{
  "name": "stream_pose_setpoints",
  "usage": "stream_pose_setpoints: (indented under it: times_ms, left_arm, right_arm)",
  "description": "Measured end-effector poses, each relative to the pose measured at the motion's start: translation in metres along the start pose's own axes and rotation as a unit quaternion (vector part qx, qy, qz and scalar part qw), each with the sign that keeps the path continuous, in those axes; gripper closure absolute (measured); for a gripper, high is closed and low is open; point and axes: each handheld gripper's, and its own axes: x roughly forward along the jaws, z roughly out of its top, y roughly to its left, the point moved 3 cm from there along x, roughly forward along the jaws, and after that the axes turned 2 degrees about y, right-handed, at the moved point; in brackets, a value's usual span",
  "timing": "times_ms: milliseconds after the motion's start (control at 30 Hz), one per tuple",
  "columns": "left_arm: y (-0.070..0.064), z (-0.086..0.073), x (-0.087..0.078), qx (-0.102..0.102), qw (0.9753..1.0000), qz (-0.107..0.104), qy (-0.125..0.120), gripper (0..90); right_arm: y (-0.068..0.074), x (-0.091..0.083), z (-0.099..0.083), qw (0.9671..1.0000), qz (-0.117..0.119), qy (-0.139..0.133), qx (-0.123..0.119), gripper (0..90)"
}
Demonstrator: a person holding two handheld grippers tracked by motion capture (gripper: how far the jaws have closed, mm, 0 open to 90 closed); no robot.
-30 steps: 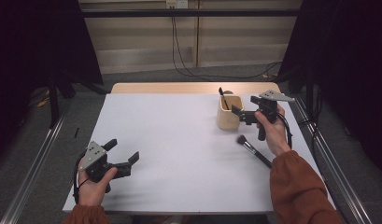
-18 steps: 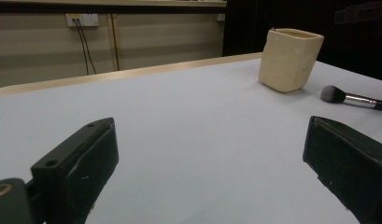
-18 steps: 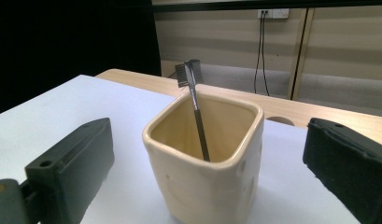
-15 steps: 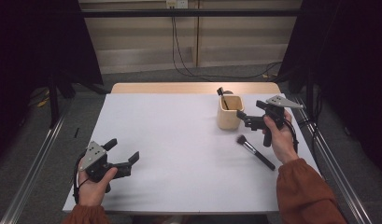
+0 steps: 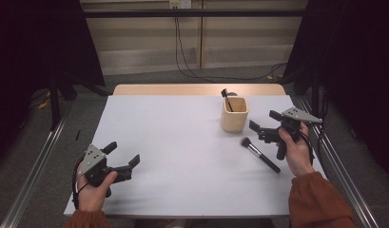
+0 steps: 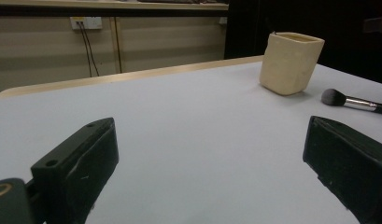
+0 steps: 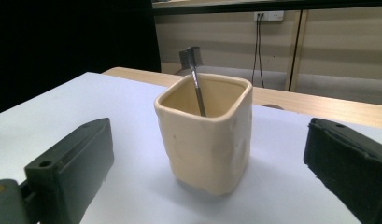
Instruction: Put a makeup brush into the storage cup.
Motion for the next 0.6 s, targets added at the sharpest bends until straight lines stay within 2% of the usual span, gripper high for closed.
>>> stream_pose_setpoints:
  times_ms: [133, 167, 367, 600]
  left_arm:
    - [-0.001, 0.000, 0.000, -0.003, 1.0000, -0.002, 0.000, 3.4]
    - [-0.001, 0.001, 0.000, 0.002, 1.0000, -0.003, 0.001, 3.4]
    - [-0.001, 0.000, -0.002, 0.002, 1.0000, -0.004, 0.000, 3.4]
    - [0.003, -0.001, -0.003, -0.004, 1.0000, -0.002, -0.001, 3.3]
  right_arm:
    - [0.001, -0.007, -0.007, 1.0000, -0.005, 0.004, -0.005, 1.4]
    - [0.002, -0.009, -0.009, 0.9999, -0.007, 0.003, -0.007, 1.4]
    - [0.010, -0.021, -0.017, 1.0000, -0.003, 0.004, -0.008, 1.4]
    - [0.013, -0.041, -0.028, 0.9998, -0.018, 0.002, -0.006, 1.4]
